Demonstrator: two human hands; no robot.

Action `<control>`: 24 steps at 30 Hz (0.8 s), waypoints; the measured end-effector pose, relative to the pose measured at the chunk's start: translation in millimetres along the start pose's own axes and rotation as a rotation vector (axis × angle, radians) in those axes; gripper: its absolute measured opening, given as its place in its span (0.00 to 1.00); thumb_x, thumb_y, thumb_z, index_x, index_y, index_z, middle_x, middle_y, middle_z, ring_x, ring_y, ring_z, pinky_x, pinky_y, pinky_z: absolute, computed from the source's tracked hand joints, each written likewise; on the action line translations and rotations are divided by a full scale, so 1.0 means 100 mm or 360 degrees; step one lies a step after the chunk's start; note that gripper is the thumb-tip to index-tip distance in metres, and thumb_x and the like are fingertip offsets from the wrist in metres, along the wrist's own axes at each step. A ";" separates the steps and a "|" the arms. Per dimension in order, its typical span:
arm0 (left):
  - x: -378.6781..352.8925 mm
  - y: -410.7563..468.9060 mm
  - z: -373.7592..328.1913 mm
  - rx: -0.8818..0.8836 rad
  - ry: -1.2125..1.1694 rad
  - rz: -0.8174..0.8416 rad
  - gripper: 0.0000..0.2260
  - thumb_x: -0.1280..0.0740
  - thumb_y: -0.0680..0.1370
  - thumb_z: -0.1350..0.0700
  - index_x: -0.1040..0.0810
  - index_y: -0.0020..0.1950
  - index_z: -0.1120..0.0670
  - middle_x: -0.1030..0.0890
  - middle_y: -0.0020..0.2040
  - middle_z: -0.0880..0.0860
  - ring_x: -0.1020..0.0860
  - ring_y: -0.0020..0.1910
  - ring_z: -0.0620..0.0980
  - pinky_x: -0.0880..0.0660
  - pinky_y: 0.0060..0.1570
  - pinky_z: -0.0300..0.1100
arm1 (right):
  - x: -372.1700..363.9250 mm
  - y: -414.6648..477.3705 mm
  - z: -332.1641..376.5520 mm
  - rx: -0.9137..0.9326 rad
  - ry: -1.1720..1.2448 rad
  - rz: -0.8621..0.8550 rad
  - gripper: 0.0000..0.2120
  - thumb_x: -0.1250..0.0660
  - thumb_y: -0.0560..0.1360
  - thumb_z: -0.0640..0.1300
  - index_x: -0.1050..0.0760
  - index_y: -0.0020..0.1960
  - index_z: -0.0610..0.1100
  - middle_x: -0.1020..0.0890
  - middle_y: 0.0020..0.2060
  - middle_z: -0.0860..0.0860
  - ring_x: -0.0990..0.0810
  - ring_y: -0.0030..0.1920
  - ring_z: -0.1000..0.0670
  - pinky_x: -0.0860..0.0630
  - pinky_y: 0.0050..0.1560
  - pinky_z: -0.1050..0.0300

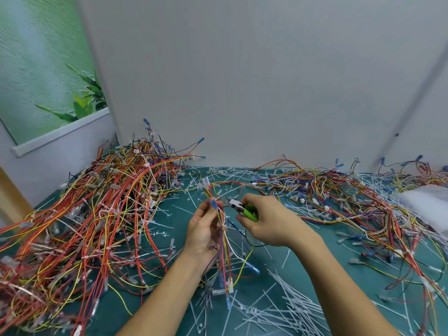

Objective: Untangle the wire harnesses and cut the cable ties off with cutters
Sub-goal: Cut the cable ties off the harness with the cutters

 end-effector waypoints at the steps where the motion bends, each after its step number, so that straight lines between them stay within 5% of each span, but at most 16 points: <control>1: 0.01 0.00 0.01 0.0009 0.0017 -0.0009 0.08 0.29 0.72 0.55 0.21 0.50 0.54 0.19 0.33 0.48 0.29 0.22 0.41 0.32 0.20 0.34 | -0.02 0.01 0.02 0.0017 -0.0023 -0.0014 0.08 0.31 0.79 0.52 0.30 0.51 0.54 0.28 0.36 0.59 0.29 0.37 0.53 0.33 0.40 0.57; 10: 0.01 0.01 0.02 -0.0004 -0.0046 -0.0003 0.03 0.32 0.77 0.60 0.20 0.48 0.54 0.13 0.41 0.51 0.26 0.24 0.41 0.29 0.23 0.34 | -0.09 -0.01 0.11 -0.0008 0.0097 -0.0040 0.10 0.35 0.82 0.52 0.26 0.50 0.45 0.21 0.40 0.46 0.25 0.40 0.44 0.28 0.40 0.50; 16: 0.03 0.03 0.00 -0.0017 -0.0057 -0.0015 0.05 0.29 0.71 0.56 0.19 0.45 0.52 0.17 0.36 0.52 0.25 0.25 0.42 0.28 0.23 0.35 | -0.10 -0.04 0.06 -0.0054 0.0145 0.0124 0.07 0.32 0.80 0.51 0.24 0.47 0.49 0.24 0.35 0.52 0.27 0.35 0.50 0.31 0.39 0.55; 19: 0.01 0.02 0.00 -0.0021 -0.0067 0.0000 0.03 0.31 0.76 0.59 0.18 0.45 0.52 0.16 0.36 0.51 0.26 0.24 0.42 0.28 0.22 0.35 | -0.09 -0.03 0.07 -0.0073 0.0173 0.0066 0.08 0.32 0.80 0.52 0.23 0.48 0.47 0.23 0.36 0.50 0.27 0.35 0.51 0.32 0.36 0.57; 24: -0.01 0.02 -0.02 -0.0071 -0.0084 0.0036 0.15 0.36 0.81 0.65 0.15 0.41 0.52 0.16 0.35 0.52 0.26 0.23 0.42 0.29 0.22 0.34 | -0.10 -0.02 0.11 -0.0069 0.0191 0.0028 0.10 0.32 0.80 0.52 0.23 0.49 0.45 0.22 0.37 0.49 0.28 0.35 0.51 0.33 0.34 0.59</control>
Point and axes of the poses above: each hand's wrist, its own y-axis towards the middle knuckle, its own x-axis out of the back of the hand, z = x × y, the point moved 7 cm from there along y, towards the middle knuckle
